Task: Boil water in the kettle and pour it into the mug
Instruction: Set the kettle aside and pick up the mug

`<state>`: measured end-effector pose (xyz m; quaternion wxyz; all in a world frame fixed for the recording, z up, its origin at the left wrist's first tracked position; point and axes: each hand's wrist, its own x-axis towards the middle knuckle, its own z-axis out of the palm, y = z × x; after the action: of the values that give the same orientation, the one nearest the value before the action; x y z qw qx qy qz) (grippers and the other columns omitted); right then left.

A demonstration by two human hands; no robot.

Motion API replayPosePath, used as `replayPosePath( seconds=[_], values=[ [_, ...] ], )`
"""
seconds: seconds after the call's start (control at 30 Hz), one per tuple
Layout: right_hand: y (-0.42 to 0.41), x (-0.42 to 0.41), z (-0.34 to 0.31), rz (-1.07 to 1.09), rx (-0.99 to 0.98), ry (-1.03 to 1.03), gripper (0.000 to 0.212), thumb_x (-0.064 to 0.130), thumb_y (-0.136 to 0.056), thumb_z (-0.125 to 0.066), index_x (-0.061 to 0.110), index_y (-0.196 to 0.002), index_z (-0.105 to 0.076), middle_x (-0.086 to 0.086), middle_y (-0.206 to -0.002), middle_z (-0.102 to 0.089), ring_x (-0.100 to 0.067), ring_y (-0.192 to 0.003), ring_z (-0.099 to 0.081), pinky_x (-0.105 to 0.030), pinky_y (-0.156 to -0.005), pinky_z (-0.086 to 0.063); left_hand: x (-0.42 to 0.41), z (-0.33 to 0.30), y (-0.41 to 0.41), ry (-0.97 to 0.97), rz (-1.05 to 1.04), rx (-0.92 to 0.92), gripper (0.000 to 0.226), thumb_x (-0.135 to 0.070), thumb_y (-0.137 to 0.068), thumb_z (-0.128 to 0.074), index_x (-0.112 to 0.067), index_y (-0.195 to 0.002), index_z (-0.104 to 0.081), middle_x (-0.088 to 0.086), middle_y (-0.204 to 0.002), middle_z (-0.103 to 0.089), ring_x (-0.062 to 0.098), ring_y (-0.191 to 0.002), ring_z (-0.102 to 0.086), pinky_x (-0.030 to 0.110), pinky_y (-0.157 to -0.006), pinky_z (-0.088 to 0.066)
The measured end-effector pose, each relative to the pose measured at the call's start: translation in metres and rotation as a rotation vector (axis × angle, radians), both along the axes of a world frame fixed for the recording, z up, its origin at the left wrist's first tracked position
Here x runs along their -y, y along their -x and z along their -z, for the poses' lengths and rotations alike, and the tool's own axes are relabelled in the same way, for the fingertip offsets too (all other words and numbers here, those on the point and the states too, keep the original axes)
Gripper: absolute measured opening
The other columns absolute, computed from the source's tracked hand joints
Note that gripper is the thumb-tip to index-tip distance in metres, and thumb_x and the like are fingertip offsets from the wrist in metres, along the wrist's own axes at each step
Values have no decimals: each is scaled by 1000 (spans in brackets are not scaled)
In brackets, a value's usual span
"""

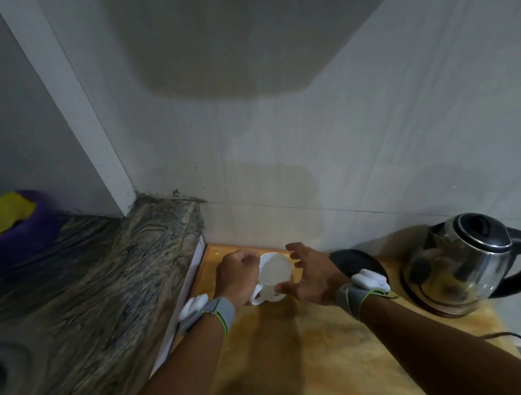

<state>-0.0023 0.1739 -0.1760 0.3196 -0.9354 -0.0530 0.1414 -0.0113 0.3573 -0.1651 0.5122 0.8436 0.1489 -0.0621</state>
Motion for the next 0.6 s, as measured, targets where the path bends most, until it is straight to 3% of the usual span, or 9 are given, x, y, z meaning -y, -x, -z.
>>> replayPosePath(
  seconds=[0.17, 0.27, 0.47, 0.6],
  values=[
    [5, -7, 8, -24, 1, -43, 99, 59, -60, -81, 29, -141, -33, 0, -138, -52, -23, -122, -53, -38, -102, -47, 3, 6, 0, 10, 0, -16, 32, -31, -102, -56, -14, -120, -76, 8, -124, -76, 29, -119, -65, 36, -103, -51],
    [6, -12, 10, -20, 5, -53, 89, 58, -62, -80, 31, -135, -36, 2, -131, -55, -22, -118, -54, -39, -99, -48, 3, 8, -2, 16, 7, -4, 36, -33, -104, -55, -11, -123, -75, 11, -126, -75, 32, -122, -65, 39, -107, -51],
    [6, -16, 8, -16, 20, -46, 79, 51, -71, -79, 26, -134, -38, -1, -131, -56, -24, -118, -54, -41, -99, -49, 3, 9, -3, 5, 41, 1, 37, -36, -105, -53, -8, -98, -75, 20, -107, -76, 41, -111, -66, 43, -96, -53],
    [8, -18, 5, -12, 22, -45, 75, 47, -74, -79, 24, -133, -39, -2, -131, -56, -24, -118, -54, -41, -99, -49, 2, 6, -1, -1, 52, 3, 33, -37, -105, -54, -13, -90, -71, 22, -110, -75, 42, -113, -66, 42, -95, -53]
  ],
)
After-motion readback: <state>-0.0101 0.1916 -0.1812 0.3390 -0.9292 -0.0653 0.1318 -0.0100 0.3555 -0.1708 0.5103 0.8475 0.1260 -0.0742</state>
